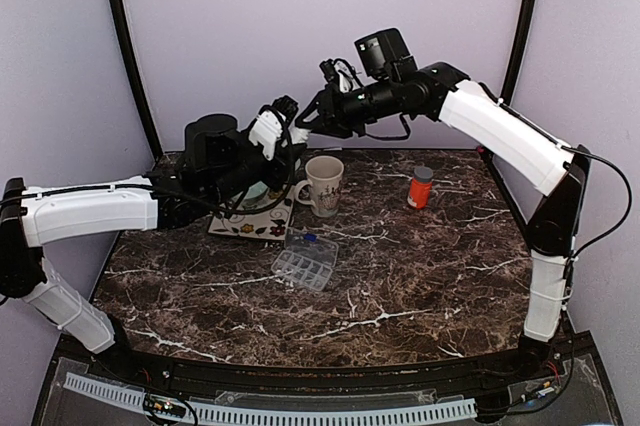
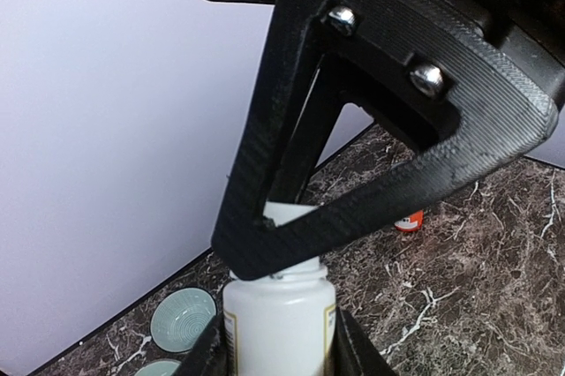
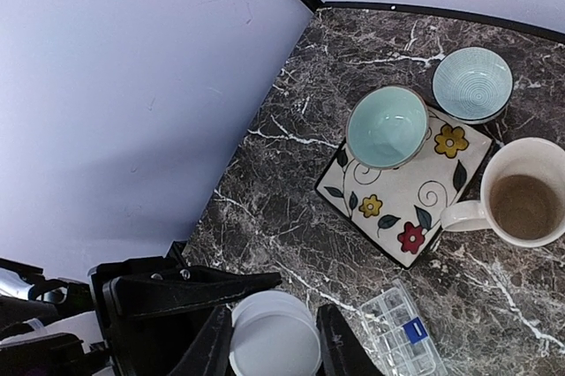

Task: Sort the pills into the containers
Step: Screw the lid of the pill bottle onto the pill bottle.

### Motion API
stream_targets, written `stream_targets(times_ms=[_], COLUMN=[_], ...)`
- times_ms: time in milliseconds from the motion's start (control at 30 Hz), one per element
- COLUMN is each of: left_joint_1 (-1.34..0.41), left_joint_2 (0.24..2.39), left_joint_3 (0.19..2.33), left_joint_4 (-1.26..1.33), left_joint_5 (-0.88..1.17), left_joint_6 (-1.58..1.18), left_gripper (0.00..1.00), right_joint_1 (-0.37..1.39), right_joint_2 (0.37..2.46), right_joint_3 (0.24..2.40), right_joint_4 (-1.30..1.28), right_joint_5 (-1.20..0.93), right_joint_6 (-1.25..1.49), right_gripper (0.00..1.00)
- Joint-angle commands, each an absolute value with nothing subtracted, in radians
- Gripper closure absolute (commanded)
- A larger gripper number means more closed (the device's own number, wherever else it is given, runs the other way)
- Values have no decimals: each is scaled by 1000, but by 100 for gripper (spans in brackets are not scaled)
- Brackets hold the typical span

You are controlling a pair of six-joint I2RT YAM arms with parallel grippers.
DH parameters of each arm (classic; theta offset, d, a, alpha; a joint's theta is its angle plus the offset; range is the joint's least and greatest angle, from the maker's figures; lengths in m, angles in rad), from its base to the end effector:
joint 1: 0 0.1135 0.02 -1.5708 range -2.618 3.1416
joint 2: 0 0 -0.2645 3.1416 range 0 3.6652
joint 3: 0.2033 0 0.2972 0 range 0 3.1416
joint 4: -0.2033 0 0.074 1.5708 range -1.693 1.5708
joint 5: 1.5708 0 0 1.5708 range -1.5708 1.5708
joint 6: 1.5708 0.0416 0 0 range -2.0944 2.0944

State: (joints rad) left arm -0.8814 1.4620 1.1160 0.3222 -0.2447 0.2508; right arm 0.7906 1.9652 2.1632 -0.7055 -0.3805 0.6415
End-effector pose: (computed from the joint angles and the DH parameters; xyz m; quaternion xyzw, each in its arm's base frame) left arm 0.2621 -0.3021 0.3314 0.3089 0.6451 -0.1320 0.6863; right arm 0.3363 0.3617 0.4190 -0.1586 0.8369 0.4497 0.2686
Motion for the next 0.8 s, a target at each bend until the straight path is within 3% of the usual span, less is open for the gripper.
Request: stream_targets(times_ms=[0,200,767], left_joint_1=[-934,-934,-932], left_joint_2=[1393,1364,1364], left_joint_3=[1099,1060,1040], left_joint_4=[526,538,518], left_joint_5=[-125,-137,-187], left_joint_6=[247,230,213], left_gripper=[94,95,96], right_joint_1=[853,848,844], right_joint_2=[1986,1975,1899], right_joint_3=[2133,2130,2055], right_joint_4=[-712,-707,-669], right_joint_5=[-424,-419,-385], right_joint_6=[645,641,641], right_gripper=[70,57,52])
